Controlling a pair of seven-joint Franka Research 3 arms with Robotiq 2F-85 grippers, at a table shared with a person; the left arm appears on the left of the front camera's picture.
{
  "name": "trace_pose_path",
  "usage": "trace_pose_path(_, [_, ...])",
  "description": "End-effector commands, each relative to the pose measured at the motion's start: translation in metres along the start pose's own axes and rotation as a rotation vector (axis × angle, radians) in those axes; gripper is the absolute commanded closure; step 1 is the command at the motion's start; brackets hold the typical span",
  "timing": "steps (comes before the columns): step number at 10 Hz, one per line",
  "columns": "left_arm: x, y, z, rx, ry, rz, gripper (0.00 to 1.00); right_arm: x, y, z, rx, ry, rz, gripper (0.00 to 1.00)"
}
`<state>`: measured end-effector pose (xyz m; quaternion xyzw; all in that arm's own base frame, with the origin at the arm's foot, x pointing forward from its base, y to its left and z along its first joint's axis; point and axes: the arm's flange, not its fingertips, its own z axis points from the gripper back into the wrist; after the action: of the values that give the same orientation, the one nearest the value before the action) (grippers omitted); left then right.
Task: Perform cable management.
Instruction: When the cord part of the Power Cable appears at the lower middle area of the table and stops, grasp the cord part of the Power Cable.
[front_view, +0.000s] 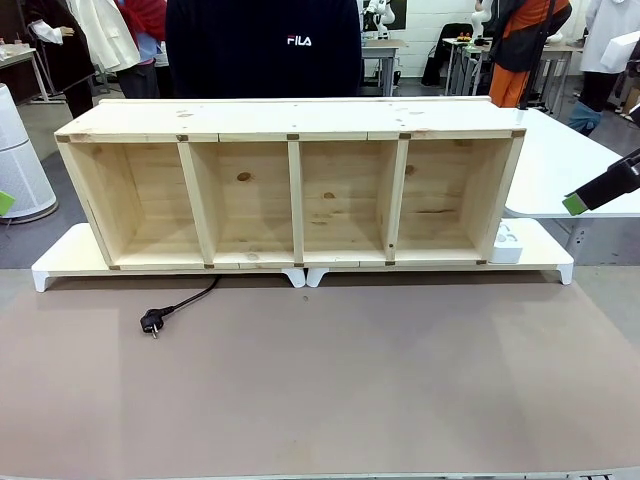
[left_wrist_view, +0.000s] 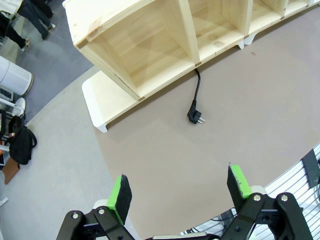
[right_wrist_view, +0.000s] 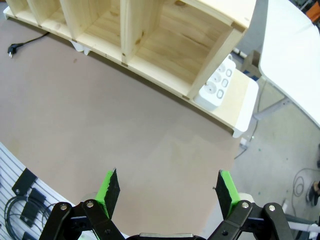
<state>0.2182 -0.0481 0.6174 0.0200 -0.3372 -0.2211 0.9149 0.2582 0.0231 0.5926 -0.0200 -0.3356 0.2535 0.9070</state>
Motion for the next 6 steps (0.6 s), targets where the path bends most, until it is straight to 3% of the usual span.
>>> trace_pose_path(1, [0.0016,-0.0006,-0.002,0.0,-0.009,0.02,0.0,0.0031,0.0002,-0.0032,-0.002,-0.006,-0.006,0.0])
trace_pose_path(6, [0.0016,-0.0006,-0.002,0.0,-0.009,0.02,0.0,0.0031,0.0002,-0.0032,-0.002,-0.006,-0.006,0.0])
